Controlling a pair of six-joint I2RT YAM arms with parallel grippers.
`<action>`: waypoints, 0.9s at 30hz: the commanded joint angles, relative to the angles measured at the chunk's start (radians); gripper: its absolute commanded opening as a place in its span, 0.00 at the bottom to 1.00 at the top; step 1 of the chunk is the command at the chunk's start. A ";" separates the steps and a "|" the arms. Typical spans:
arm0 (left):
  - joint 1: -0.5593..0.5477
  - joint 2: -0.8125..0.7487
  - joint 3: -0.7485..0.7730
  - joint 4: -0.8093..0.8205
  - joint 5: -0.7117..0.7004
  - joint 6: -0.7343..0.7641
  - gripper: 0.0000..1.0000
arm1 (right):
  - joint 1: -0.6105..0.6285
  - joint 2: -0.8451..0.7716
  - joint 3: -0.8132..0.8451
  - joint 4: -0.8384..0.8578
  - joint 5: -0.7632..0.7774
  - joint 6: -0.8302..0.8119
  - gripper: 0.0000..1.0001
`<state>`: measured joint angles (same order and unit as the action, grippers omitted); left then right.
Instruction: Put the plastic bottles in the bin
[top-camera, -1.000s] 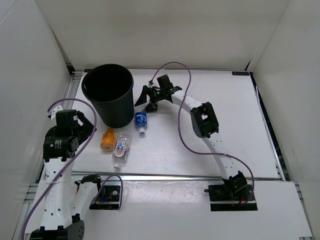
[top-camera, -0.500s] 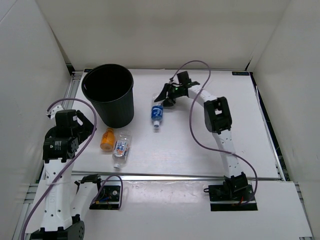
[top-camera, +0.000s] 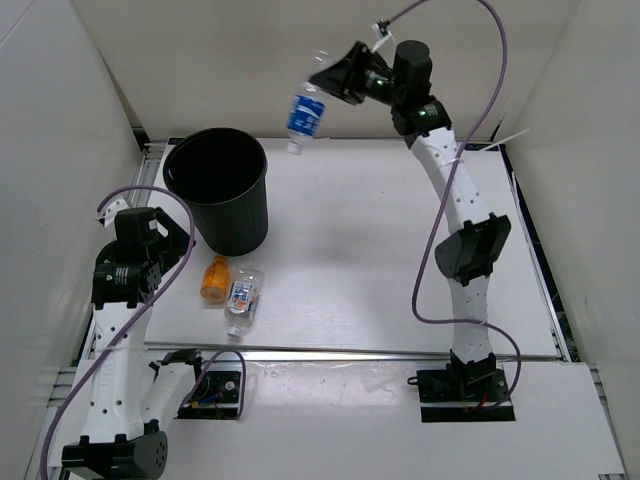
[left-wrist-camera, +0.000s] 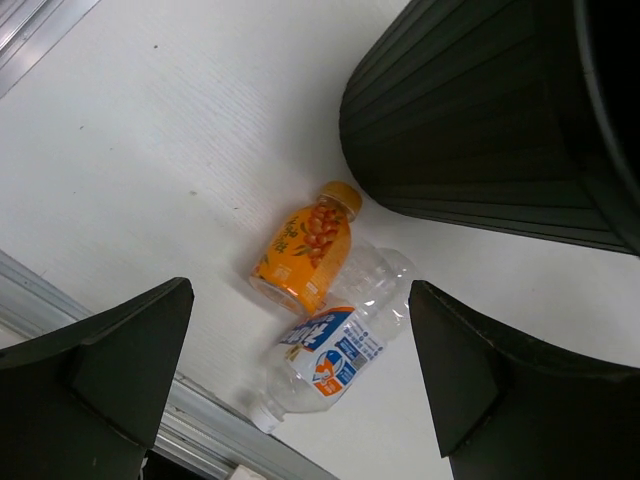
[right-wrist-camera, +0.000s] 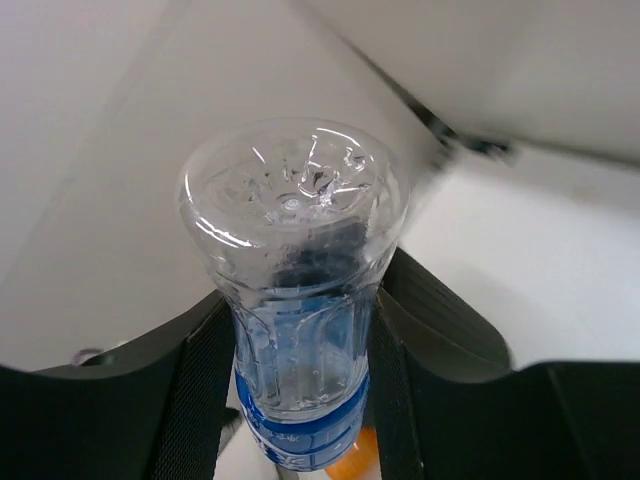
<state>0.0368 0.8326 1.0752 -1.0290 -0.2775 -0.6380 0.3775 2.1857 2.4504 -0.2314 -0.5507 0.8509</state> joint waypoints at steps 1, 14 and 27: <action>-0.003 0.026 0.078 0.008 0.070 0.054 1.00 | 0.113 -0.003 0.064 0.184 0.130 0.042 0.00; 0.008 0.117 0.253 -0.123 0.193 0.147 1.00 | 0.320 0.117 0.093 0.403 0.356 -0.381 0.11; 0.017 0.114 0.163 -0.167 0.156 0.175 1.00 | 0.327 -0.139 -0.051 0.229 0.462 -0.487 1.00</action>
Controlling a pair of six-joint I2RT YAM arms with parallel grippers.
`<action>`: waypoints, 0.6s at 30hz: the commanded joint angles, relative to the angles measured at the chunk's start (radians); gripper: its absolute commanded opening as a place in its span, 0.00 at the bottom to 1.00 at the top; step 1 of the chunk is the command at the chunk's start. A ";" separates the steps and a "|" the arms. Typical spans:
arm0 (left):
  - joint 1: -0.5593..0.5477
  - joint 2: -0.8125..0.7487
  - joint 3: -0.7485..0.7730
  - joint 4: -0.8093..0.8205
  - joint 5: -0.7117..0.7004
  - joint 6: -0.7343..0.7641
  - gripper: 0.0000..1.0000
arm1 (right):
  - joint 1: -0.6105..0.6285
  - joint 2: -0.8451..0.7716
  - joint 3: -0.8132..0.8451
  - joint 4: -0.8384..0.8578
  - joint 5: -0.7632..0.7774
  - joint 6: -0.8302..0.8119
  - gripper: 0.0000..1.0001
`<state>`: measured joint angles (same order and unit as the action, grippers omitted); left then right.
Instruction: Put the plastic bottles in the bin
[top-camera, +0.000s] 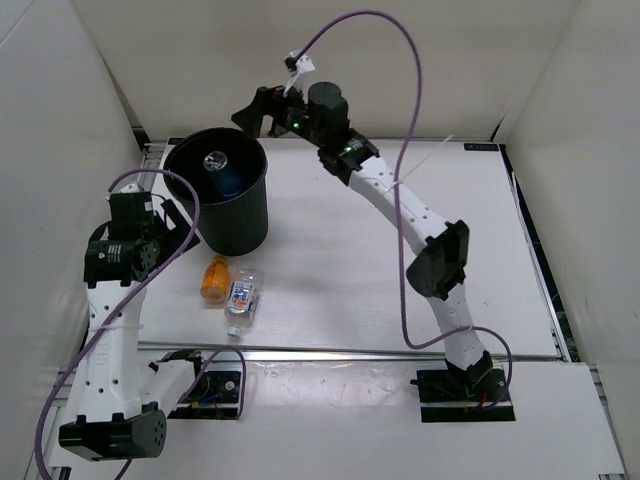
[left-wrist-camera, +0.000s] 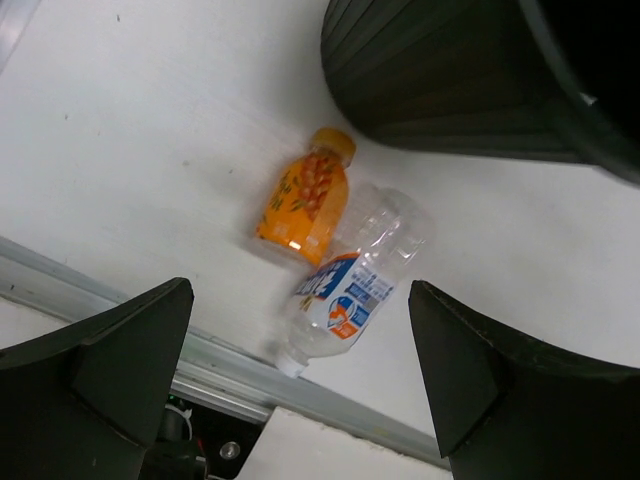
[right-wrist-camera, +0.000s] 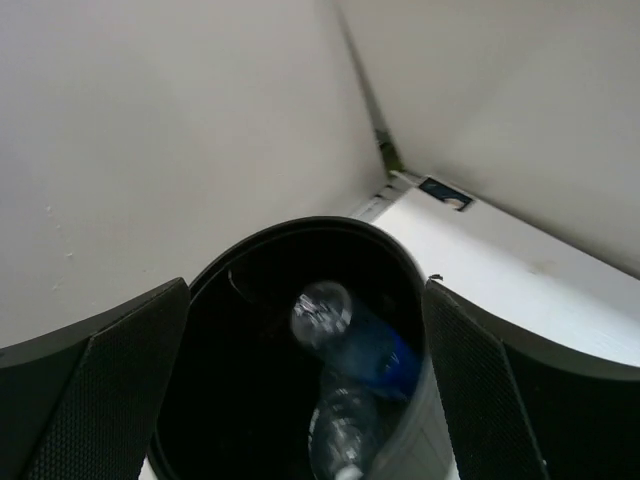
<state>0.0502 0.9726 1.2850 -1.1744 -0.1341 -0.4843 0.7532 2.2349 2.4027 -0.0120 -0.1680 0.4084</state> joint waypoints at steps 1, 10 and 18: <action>0.004 -0.043 -0.100 0.004 0.022 0.021 1.00 | -0.060 -0.251 -0.020 -0.032 0.091 -0.045 1.00; -0.009 -0.143 -0.479 0.342 0.031 -0.076 1.00 | -0.196 -0.562 -0.303 -0.172 0.122 -0.068 1.00; -0.052 0.052 -0.527 0.492 -0.042 0.018 1.00 | -0.300 -0.627 -0.335 -0.181 0.048 -0.031 1.00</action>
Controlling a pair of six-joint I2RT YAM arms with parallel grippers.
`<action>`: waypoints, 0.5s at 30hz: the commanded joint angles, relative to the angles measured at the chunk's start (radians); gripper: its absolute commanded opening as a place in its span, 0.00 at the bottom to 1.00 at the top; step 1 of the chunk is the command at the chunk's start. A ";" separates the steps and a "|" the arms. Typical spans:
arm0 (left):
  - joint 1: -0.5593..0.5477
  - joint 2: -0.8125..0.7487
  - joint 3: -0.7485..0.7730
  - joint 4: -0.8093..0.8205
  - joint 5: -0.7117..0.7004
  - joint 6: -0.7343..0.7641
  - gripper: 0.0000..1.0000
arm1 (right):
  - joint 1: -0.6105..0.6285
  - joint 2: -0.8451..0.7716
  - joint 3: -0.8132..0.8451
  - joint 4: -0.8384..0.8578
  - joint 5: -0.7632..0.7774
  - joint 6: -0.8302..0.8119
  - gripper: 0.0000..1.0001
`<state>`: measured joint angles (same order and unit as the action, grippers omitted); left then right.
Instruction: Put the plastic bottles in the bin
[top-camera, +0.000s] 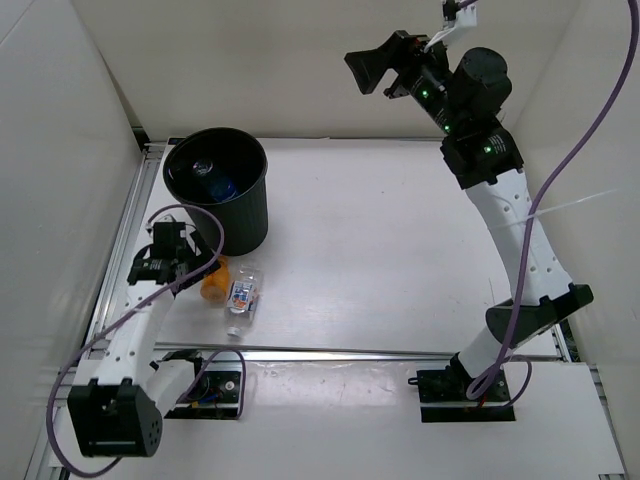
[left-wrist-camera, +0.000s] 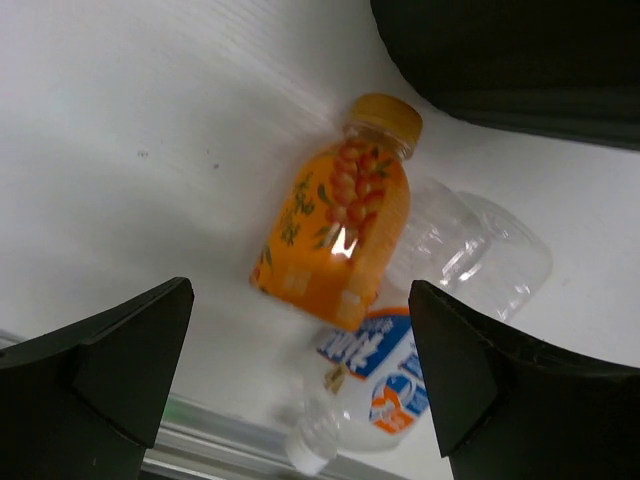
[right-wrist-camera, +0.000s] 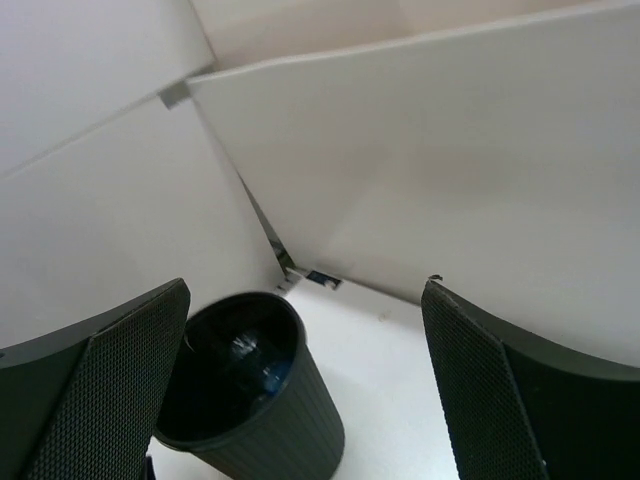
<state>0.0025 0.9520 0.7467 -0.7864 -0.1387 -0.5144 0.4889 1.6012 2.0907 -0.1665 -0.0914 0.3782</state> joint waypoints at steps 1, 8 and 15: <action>-0.004 0.092 0.011 0.113 -0.029 0.048 1.00 | -0.036 0.006 -0.032 -0.027 -0.037 -0.001 1.00; -0.062 0.182 0.033 0.154 -0.041 0.048 1.00 | -0.070 0.006 -0.032 -0.027 -0.047 -0.001 1.00; -0.094 0.212 -0.013 0.203 -0.050 0.079 1.00 | -0.070 0.005 -0.032 -0.018 -0.047 -0.031 1.00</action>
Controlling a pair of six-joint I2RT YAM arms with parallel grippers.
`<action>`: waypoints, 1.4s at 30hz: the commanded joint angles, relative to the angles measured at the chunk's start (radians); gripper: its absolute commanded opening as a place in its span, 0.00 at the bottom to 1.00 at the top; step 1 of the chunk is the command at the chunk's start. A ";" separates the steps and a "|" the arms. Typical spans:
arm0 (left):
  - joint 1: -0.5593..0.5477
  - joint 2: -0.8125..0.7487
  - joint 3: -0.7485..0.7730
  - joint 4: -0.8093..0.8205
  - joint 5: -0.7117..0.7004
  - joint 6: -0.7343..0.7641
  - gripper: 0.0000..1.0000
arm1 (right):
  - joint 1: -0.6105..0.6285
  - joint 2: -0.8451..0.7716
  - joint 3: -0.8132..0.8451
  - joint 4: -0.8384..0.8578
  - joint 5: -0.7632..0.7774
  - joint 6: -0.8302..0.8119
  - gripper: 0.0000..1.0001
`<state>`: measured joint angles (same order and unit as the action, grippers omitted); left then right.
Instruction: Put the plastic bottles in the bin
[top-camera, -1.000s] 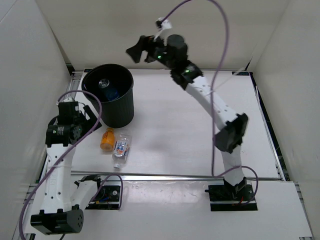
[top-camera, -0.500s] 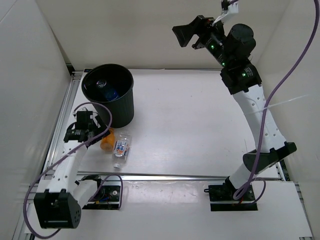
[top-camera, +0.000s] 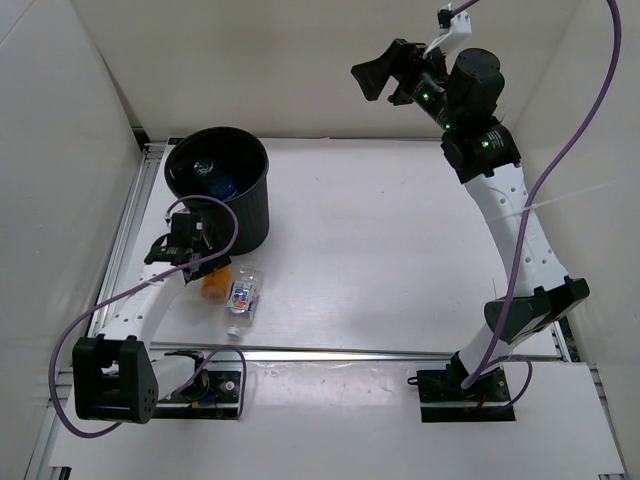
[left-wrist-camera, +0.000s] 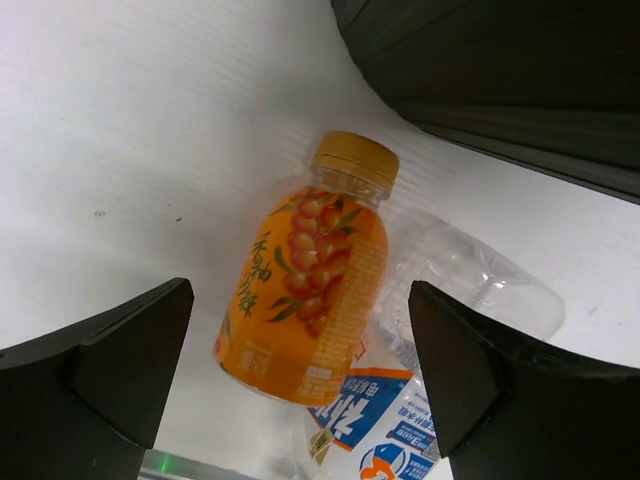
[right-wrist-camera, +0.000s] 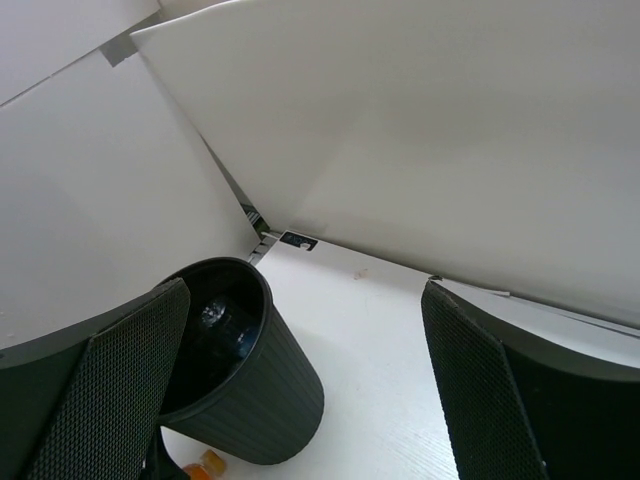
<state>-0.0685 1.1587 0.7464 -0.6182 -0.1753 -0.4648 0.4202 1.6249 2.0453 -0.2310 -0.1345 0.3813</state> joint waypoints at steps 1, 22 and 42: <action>-0.024 0.006 -0.027 0.047 -0.013 0.029 1.00 | -0.001 -0.019 0.013 0.047 -0.004 -0.035 1.00; -0.060 -0.014 -0.151 0.104 0.017 -0.046 0.72 | -0.001 -0.077 -0.042 0.038 0.027 -0.067 1.00; -0.113 -0.249 -0.039 -0.126 -0.054 -0.135 0.33 | -0.001 -0.068 -0.051 0.028 -0.014 -0.009 1.00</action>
<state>-0.1688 0.9852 0.6334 -0.6666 -0.1532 -0.5575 0.4198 1.5890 1.9980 -0.2371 -0.1337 0.3637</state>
